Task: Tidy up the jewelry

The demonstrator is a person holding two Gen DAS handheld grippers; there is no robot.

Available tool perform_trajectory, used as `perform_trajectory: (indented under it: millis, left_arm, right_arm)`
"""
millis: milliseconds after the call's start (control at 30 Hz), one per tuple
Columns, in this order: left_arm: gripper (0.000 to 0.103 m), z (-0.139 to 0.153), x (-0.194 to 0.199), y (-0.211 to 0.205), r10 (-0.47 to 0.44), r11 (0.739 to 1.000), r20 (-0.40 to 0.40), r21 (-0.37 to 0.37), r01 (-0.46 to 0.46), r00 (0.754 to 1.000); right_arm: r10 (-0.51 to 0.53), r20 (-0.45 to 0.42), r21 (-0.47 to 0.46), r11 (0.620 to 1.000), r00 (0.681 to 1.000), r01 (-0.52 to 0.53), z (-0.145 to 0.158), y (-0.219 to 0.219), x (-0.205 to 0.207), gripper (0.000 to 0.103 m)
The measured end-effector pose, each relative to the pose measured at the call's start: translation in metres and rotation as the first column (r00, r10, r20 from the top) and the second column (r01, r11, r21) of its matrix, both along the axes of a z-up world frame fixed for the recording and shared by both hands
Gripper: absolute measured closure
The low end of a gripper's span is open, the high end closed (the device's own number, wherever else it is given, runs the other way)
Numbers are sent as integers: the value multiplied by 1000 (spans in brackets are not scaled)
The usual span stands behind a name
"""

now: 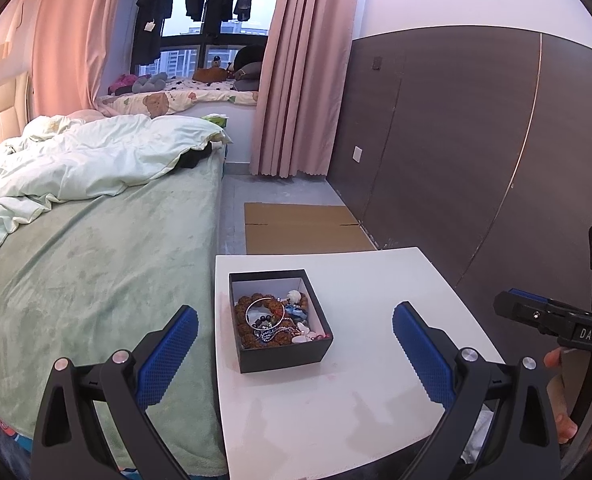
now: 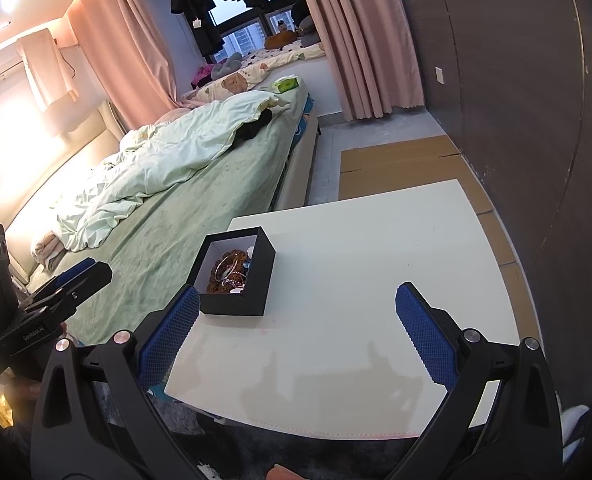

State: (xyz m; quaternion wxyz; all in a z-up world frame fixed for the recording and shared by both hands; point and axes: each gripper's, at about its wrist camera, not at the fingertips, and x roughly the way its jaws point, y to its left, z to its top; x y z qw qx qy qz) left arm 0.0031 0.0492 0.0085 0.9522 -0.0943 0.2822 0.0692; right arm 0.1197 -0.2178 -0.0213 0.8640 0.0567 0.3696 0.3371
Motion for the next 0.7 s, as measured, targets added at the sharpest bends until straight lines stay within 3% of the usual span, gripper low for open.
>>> perform_trajectory:
  millis: [700]
  left_arm:
    - [8,2,-7,1,10,1000,17,9,-10,1000]
  right_arm:
    - [0,2,-3,1000,1000,0,1,1,0,5]
